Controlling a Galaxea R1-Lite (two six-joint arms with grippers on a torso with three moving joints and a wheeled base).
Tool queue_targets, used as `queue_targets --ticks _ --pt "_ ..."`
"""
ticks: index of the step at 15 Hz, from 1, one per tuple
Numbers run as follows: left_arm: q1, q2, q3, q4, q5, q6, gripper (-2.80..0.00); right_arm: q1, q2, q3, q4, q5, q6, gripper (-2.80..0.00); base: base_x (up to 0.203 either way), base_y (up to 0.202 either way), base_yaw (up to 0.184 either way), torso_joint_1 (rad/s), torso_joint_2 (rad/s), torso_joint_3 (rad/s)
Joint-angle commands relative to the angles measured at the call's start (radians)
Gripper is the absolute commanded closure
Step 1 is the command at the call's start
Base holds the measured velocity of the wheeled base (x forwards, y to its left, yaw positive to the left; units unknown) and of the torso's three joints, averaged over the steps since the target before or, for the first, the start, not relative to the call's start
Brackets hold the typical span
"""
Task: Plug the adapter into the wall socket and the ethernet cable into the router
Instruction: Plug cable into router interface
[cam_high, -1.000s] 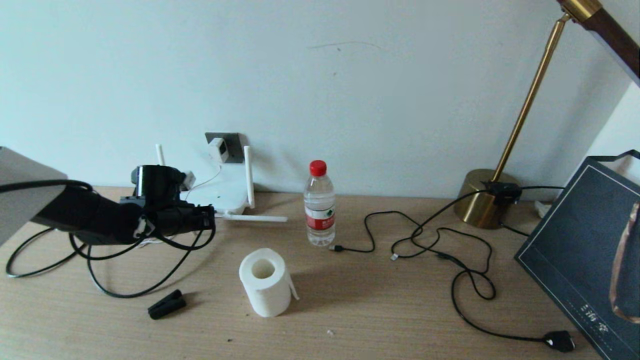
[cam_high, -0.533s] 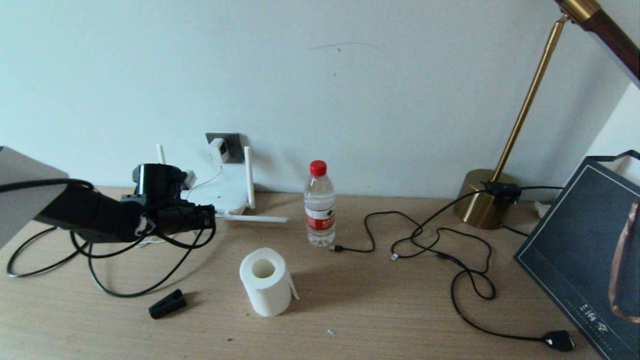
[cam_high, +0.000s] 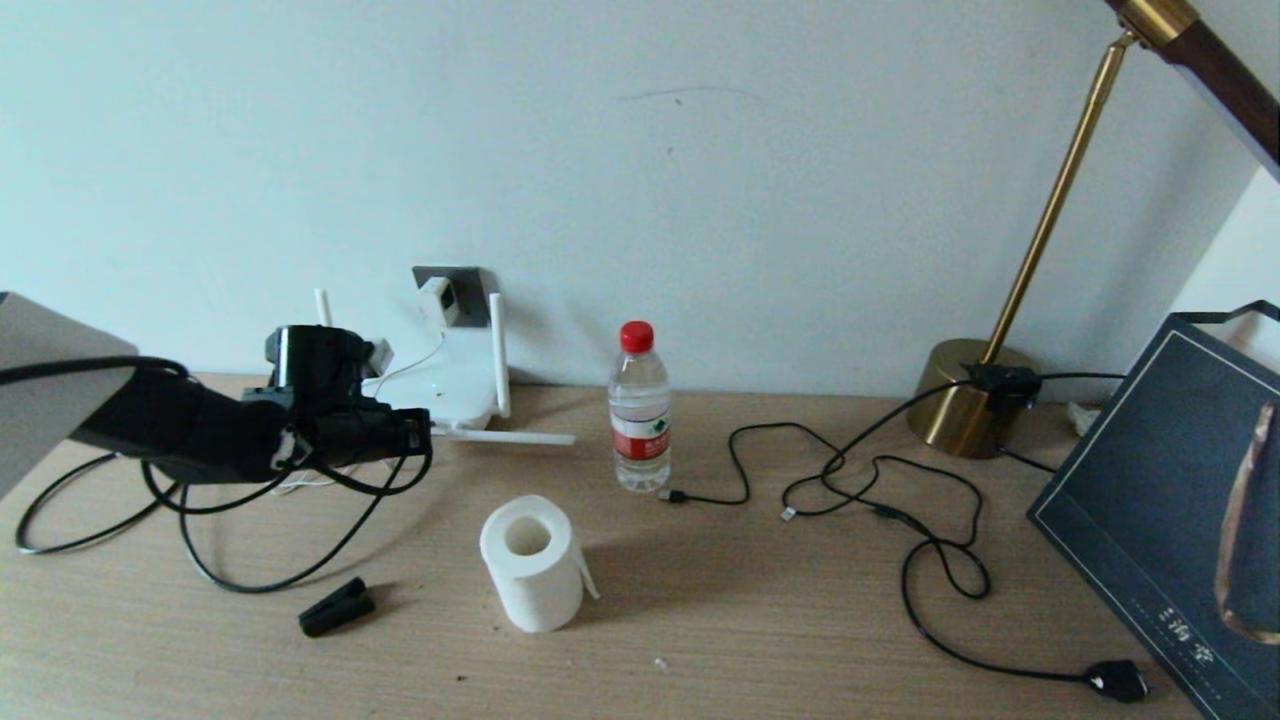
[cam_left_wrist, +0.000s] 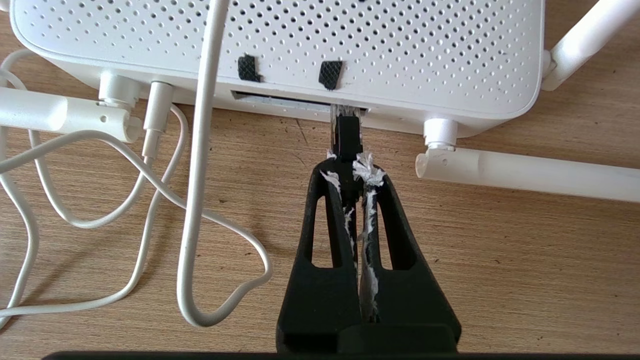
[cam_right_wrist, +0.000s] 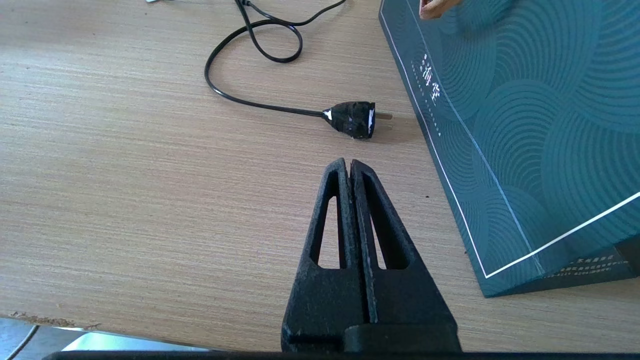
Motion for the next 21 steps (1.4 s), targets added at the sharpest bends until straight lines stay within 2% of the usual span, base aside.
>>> queue_targets --ticks 1,21 --pt "0.0 0.0 0.0 -0.004 0.0 0.0 0.0 0.0 0.001 0.0 0.002 0.001 -0.001 0.0 0.0 0.0 0.0 0.0 0.0 0.0" --pt "0.006 -0.003 0.023 -0.014 -0.005 0.09 0.0 0.0 0.001 0.0 0.002 0.001 -0.001 0.0 0.0 0.0 0.0 0.0 0.0 0.0"
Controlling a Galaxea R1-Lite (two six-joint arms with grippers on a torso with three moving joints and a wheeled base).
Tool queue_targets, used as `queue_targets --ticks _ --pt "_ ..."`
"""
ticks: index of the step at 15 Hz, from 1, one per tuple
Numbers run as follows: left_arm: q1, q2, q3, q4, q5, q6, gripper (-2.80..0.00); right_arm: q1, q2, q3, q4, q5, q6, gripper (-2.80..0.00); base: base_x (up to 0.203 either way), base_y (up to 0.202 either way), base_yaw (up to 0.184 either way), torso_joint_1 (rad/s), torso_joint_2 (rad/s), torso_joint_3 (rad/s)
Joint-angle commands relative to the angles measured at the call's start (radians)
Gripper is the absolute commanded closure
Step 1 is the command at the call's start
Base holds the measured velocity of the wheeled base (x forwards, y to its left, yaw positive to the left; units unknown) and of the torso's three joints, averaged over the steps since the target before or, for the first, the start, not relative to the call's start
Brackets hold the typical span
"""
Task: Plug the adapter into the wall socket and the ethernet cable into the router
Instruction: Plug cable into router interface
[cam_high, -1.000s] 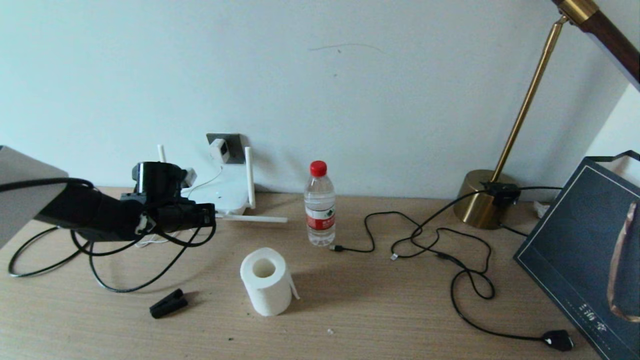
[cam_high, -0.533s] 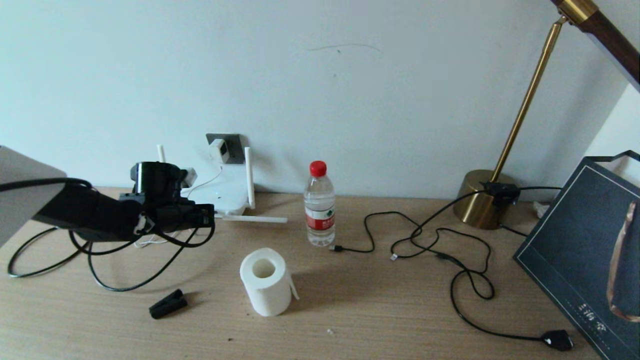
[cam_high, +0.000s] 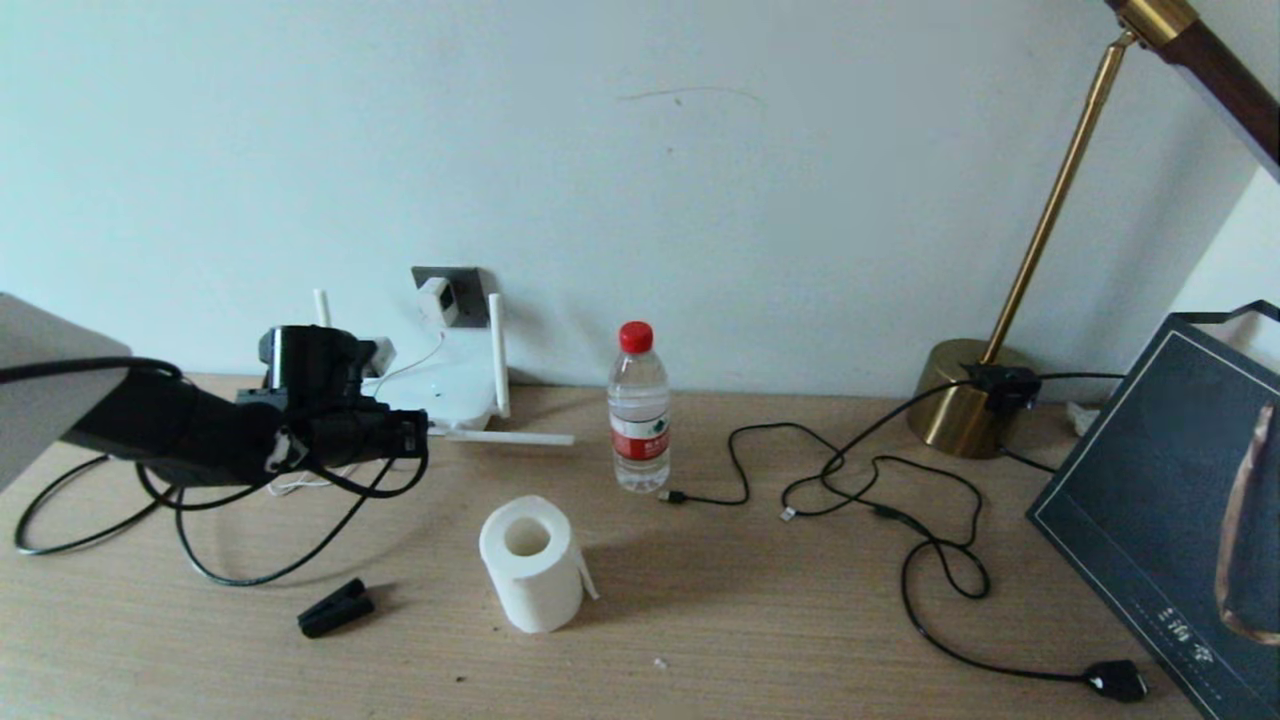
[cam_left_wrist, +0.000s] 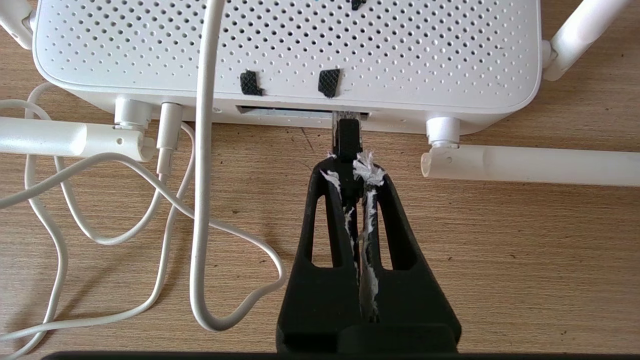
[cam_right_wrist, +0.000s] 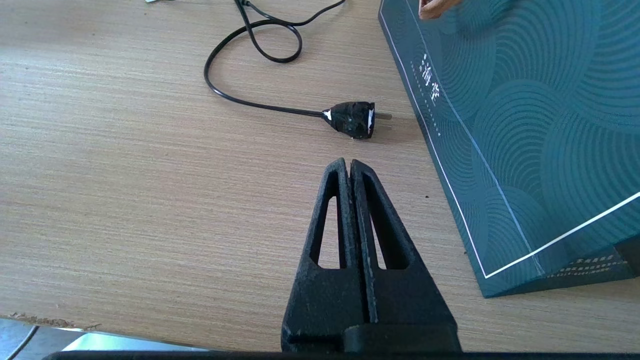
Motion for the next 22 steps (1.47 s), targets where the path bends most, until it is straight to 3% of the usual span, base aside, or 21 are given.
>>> queue_targets --ticks 1,22 --pt "0.0 0.003 0.004 0.001 0.0 0.0 0.0 0.0 0.001 0.0 0.002 0.0 -0.002 0.0 0.0 0.0 0.0 0.0 0.0 0.0" --pt "0.028 -0.009 0.048 -0.051 -0.064 0.036 0.0 0.0 0.001 0.0 0.002 0.0 -0.001 0.0 0.0 0.0 0.0 0.0 0.0 0.0"
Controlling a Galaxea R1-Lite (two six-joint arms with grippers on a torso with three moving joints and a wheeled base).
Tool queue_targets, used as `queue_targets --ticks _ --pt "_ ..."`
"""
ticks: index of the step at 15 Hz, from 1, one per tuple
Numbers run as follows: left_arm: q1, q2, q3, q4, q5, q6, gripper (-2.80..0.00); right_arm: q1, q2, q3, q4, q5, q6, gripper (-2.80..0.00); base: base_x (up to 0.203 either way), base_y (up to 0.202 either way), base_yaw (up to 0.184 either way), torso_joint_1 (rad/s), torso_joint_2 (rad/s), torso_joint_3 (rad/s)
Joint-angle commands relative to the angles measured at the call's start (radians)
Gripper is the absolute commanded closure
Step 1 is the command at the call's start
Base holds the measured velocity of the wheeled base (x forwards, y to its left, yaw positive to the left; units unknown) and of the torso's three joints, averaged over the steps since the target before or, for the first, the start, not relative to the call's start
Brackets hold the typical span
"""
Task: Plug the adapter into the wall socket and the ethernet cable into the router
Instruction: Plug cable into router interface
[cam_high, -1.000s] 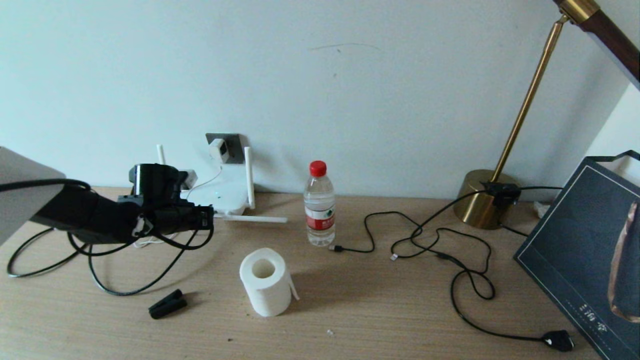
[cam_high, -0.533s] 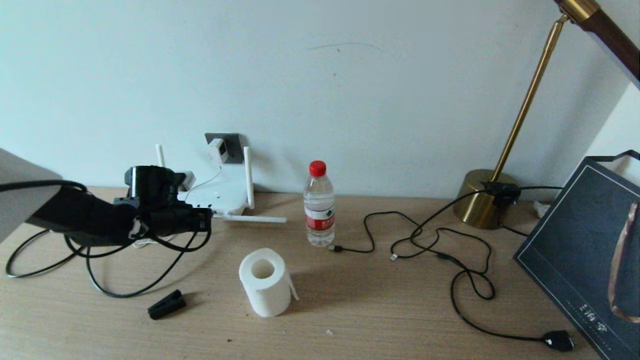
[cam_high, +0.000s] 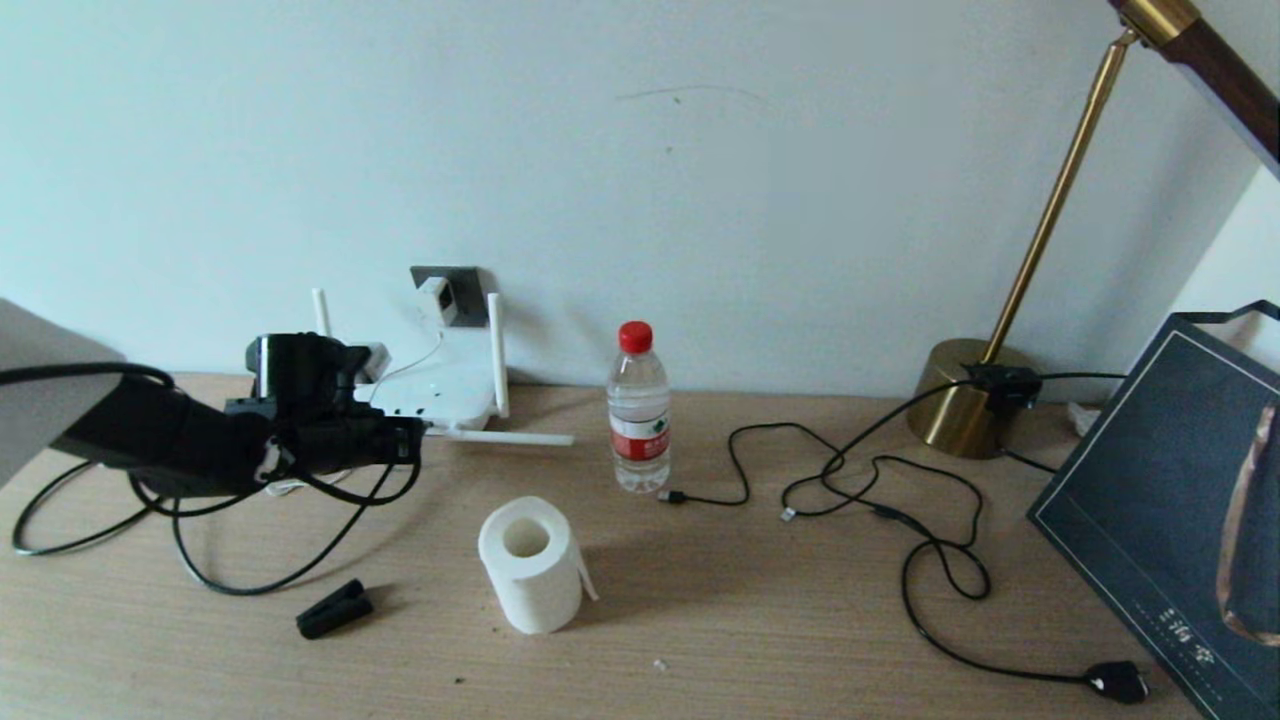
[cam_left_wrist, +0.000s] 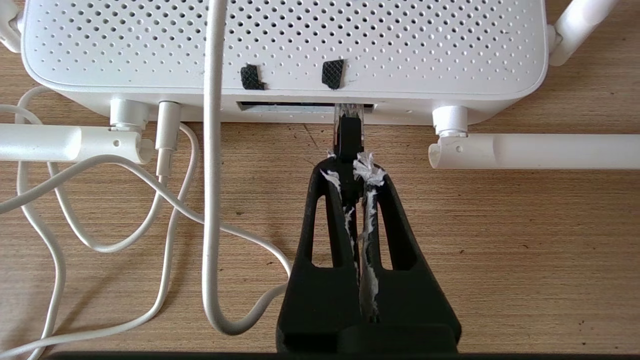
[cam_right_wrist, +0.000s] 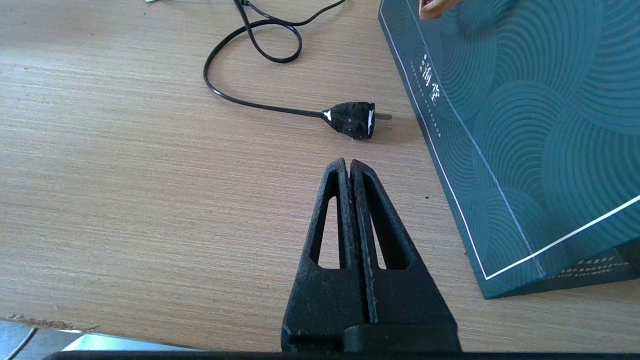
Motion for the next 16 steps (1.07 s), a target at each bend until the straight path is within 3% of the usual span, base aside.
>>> queue_targets --ticks 1,12,16 --pt "0.0 -0.01 0.01 -0.001 -0.007 0.002 0.0 0.0 0.001 0.0 0.002 0.0 -0.001 0.0 0.0 0.0 0.0 0.0 0.0 0.0" --pt "0.0 -0.024 0.027 -0.003 -0.008 0.004 0.0 0.0 0.001 0.0 0.002 0.0 -0.001 0.0 0.0 0.0 0.0 0.0 0.0 0.0" --pt "0.0 -0.049 0.084 -0.006 -0.01 0.003 0.0 0.0 0.001 0.0 0.002 0.0 -0.002 0.0 0.0 0.0 0.0 0.0 0.0 0.0"
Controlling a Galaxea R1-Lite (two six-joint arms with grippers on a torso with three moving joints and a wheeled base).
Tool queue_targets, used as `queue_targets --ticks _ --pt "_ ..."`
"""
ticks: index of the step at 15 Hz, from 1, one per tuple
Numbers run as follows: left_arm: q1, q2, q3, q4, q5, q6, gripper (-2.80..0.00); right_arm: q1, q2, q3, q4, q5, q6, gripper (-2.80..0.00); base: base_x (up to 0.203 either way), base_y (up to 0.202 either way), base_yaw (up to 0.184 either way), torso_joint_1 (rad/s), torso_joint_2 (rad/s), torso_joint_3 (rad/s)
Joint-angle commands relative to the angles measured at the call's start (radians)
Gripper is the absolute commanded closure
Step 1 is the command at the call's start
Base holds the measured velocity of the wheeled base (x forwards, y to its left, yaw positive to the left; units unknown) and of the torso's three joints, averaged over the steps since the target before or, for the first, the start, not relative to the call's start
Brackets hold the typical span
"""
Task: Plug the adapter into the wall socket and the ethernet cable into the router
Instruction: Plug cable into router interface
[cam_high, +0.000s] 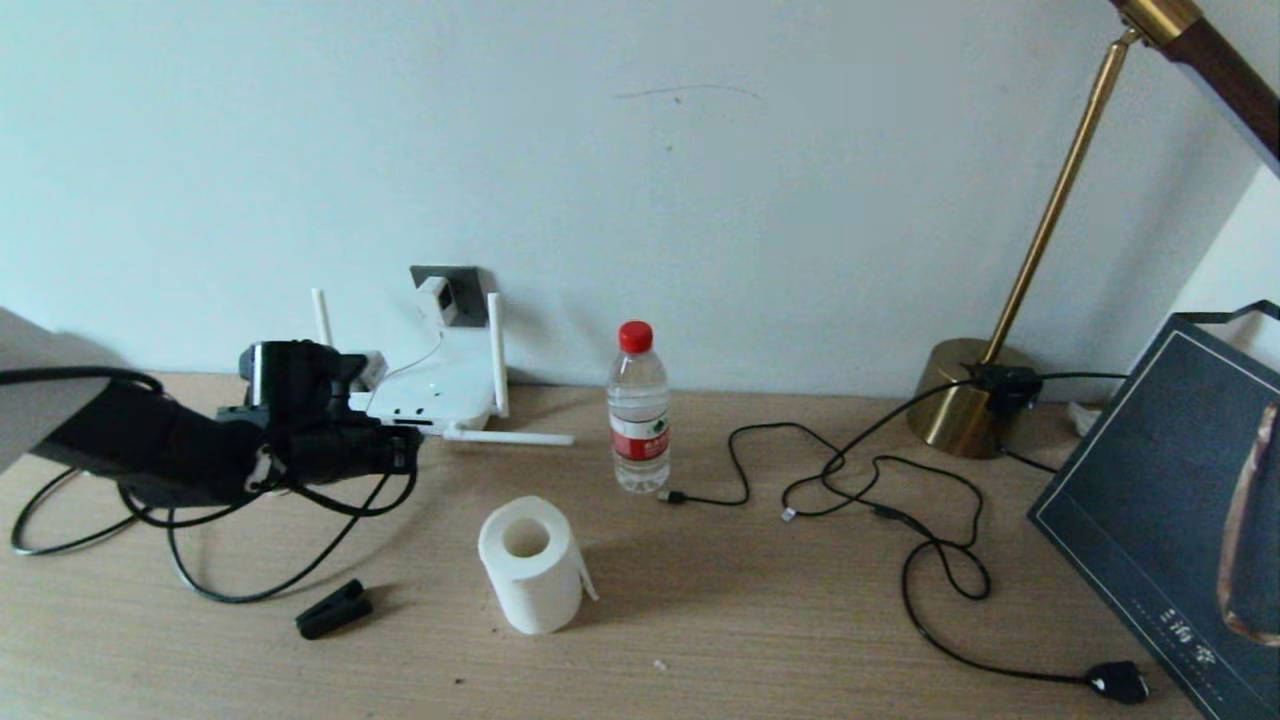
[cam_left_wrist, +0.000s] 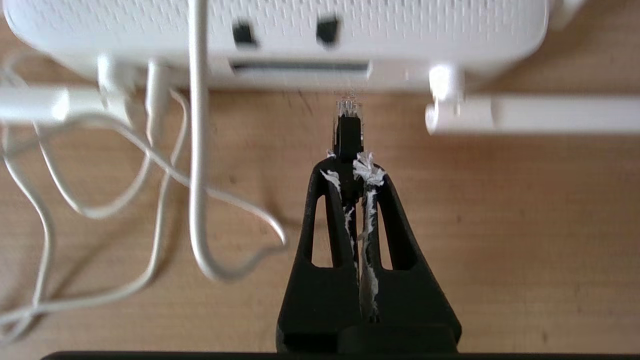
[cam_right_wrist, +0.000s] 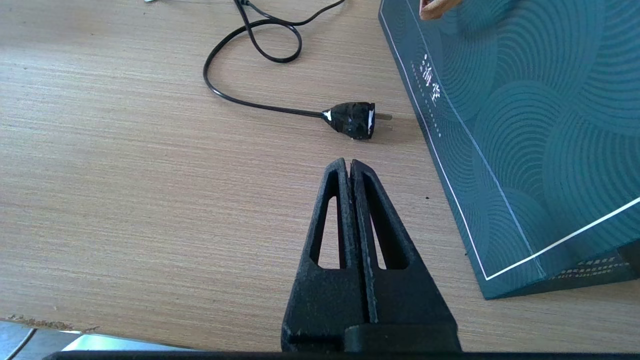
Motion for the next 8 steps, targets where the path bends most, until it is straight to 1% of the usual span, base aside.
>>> queue_targets --ticks 1,3,5,8 --pt "0.0 -0.029 0.041 -0.028 -0.003 -0.001 0.0 0.0 0.001 0.0 0.002 0.0 -0.002 0.0 0.0 0.0 0.0 0.0 0.0 0.0" --pt "0.0 -0.046 0.084 -0.078 -0.009 0.001 0.0 0.0 0.001 0.0 0.002 0.0 0.0 0.0 0.0 0.0 0.0 0.0 0.0 0.0" --pt "0.004 -0.07 0.103 -0.083 -0.014 0.001 0.0 0.0 0.001 0.0 0.002 0.0 -0.001 0.0 0.0 0.0 0.0 0.0 0.0 0.0" --pt "0.023 -0.07 0.102 -0.083 -0.017 0.003 0.0 0.0 0.001 0.0 0.002 0.0 -0.001 0.0 0.0 0.0 0.0 0.0 0.0 0.0"
